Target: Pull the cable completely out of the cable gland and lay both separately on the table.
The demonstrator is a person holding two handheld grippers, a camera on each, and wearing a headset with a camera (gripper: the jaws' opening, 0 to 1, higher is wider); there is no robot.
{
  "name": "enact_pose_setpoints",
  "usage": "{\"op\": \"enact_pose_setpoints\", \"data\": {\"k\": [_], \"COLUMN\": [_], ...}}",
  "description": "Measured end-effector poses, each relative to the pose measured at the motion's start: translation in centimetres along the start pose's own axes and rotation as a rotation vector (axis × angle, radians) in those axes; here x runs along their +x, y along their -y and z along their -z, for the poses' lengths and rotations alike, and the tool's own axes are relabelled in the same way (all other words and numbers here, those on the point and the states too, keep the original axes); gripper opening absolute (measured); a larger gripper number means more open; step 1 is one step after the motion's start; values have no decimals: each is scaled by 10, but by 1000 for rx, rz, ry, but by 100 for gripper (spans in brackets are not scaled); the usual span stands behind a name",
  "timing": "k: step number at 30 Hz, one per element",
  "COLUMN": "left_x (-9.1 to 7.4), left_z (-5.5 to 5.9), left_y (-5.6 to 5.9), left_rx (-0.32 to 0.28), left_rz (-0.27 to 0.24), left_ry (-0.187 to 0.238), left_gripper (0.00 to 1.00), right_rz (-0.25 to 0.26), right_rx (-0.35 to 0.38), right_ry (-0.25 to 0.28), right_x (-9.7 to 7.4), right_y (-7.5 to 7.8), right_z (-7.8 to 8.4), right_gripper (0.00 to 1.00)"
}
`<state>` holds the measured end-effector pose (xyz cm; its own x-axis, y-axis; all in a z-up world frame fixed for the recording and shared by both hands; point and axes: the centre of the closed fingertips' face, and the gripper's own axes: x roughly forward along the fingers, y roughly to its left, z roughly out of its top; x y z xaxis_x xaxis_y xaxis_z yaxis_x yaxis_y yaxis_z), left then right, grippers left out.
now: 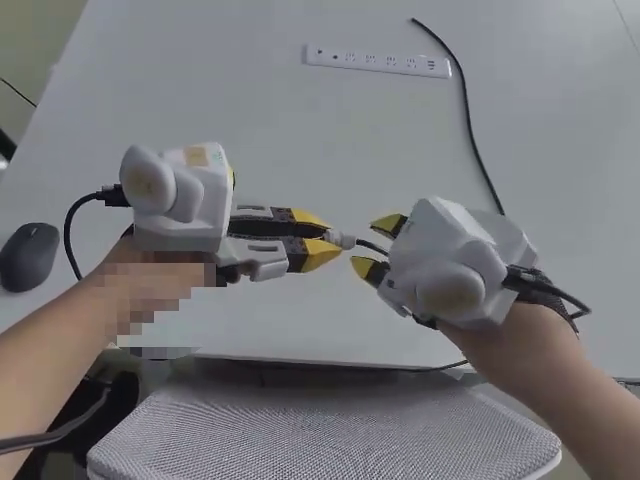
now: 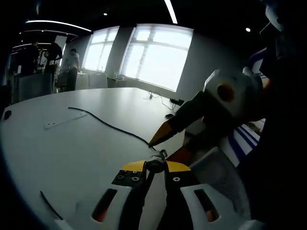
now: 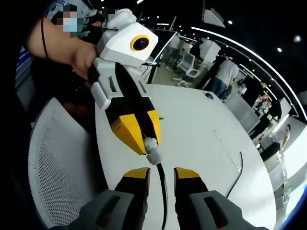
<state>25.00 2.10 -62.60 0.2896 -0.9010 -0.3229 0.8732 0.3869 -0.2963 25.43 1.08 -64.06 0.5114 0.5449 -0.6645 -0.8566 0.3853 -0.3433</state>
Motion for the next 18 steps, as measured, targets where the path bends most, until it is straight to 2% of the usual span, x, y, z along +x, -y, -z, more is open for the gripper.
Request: {"op": "enact_pose_setpoints", "data": {"k": [7, 13, 18], "left_x": [1, 1, 3], "left_z": [4, 3, 2], "left_y": [1, 1, 1], "left_rx": [-5, -3, -3], "left_rz": [4, -1, -4], "left_ry": [-11, -5, -1], "left_gripper": [15, 15, 15], "right_rz": [-20, -13, -10], "right_rx": [-70, -68, -36], "right_ry": [-17, -6, -3], "right_x": [1, 2, 2], "right_y": [-6, -3, 1], "right_z": [1, 2, 5], "right_gripper": [1, 0, 0]}}
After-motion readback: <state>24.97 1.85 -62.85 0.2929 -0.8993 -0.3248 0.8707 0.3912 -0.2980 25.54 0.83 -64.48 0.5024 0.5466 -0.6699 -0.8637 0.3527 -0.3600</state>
